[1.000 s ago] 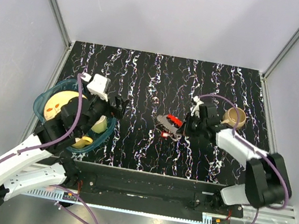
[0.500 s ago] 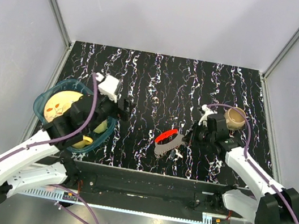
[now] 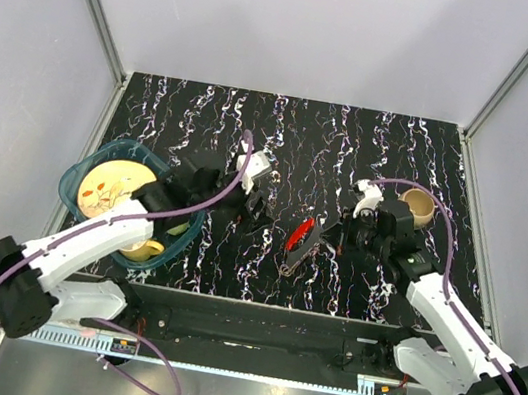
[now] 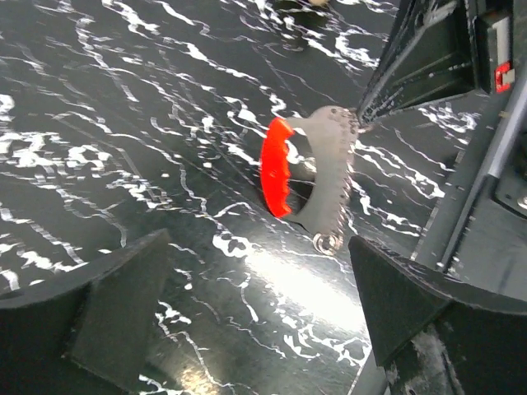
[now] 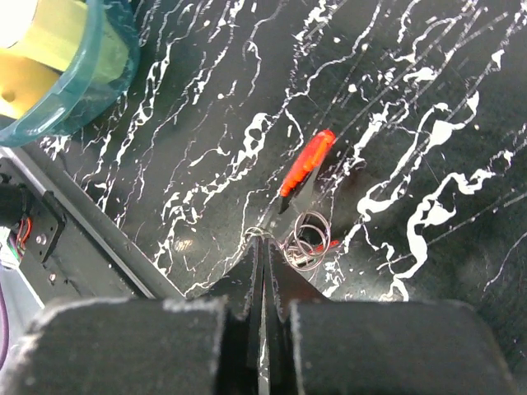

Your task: Remove the keys from the keyring

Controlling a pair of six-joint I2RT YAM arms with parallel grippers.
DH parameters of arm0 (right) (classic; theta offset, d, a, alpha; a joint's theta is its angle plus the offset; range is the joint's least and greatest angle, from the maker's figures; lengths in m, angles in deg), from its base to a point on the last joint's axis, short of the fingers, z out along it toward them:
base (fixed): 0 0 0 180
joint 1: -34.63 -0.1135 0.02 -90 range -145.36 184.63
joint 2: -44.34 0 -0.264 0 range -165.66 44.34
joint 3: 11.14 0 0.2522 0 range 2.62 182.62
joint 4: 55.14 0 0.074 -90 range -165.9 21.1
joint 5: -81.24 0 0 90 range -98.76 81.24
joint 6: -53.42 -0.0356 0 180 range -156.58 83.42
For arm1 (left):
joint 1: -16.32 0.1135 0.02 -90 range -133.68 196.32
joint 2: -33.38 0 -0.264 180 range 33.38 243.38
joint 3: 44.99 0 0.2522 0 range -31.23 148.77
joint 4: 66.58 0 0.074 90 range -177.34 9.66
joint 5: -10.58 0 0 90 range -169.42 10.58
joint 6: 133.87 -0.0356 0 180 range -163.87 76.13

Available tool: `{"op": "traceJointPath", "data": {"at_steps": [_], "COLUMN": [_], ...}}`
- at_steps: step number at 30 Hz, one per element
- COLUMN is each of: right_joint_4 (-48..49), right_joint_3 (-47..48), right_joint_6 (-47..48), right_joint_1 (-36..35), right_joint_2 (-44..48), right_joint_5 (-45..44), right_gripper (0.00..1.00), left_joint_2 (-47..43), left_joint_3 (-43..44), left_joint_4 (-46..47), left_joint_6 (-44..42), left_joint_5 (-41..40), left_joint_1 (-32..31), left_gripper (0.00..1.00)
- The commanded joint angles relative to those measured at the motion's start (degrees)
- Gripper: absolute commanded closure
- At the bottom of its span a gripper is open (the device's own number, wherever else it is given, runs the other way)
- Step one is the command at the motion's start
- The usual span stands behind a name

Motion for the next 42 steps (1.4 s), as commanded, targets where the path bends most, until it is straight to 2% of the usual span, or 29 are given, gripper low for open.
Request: {"op": "traceJointPath", "data": {"at_steps": [1,3,6,11,16,20,21,24,25,28,29,31,36,39,42], "right_joint_4": [4.4,3.6,3.3,-1.0,-4.9,-5.5,-5.0,-2.7,-0.6,-4.8,-5.2,-4.5,-7.7,-7.2,-7.7], "right_joint_3": [3.9,4.6,6.1,11.0,16.6,18.5,18.5,17.9,17.4,16.5,15.6,12.0,8.2,6.3,4.9], "right_joint_6": [4.9,5.9,7.2,11.6,15.2,17.9,18.4,17.2,10.0,-2.4,-4.5,-8.6,-17.5,-19.8,-23.3], "right_joint_1": [0.2,0.2,0.2,0.0,0.0,-0.2,-0.3,-0.4,-0.3,-0.3,-0.3,-0.3,-0.2,-0.6,-1.1], "right_joint_2": [2.4,3.2,5.3,5.7,4.0,3.7,4.6,5.1,4.9,2.9,2.4,1.0,-4.3,-7.3,-8.3], "right_joint_5": [4.4,5.6,8.8,9.8,13.3,18.1,19.1,13.7,1.8,-15.9,-16.6,-13.0,-16.2,-14.9,-14.8], "right_gripper": [1.00,1.00,1.00,1.00,1.00,1.00,1.00,1.00,1.00,0.82,0.73,0.68,0.53,0.41,0.41], "left_joint_2": [4.7,8.7,11.8,11.2,7.8,4.9,4.5,2.9,2.7,2.1,1.9,0.0,-5.6,-8.9,-11.0], "left_joint_3": [2.0,3.3,6.9,7.8,3.6,1.2,1.1,1.1,1.0,0.1,0.4,0.1,-1.7,-1.8,-1.7], "left_joint_4": [8.3,9.2,5.0,5.5,15.4,16.3,15.8,13.2,12.8,12.6,12.1,12.0,10.8,8.1,4.2], "left_joint_6": [2.5,4.8,3.3,3.3,4.7,2.6,-0.5,-3.0,-3.1,-2.4,-2.3,-1.7,3.7,6.9,9.1], "left_joint_5": [23.8,32.1,35.5,34.4,34.9,37.4,37.8,32.4,31.1,26.9,25.6,20.4,6.3,2.8,1.7], "left_joint_1": [7.7,10.8,11.4,11.3,11.2,11.0,11.0,11.0,11.0,11.0,11.0,10.9,11.0,11.0,11.0], "left_gripper": [0.06,0.08,0.09,0.10,0.09,0.08,0.08,0.07,0.08,0.07,0.07,0.07,0.07,0.06,0.07]}}
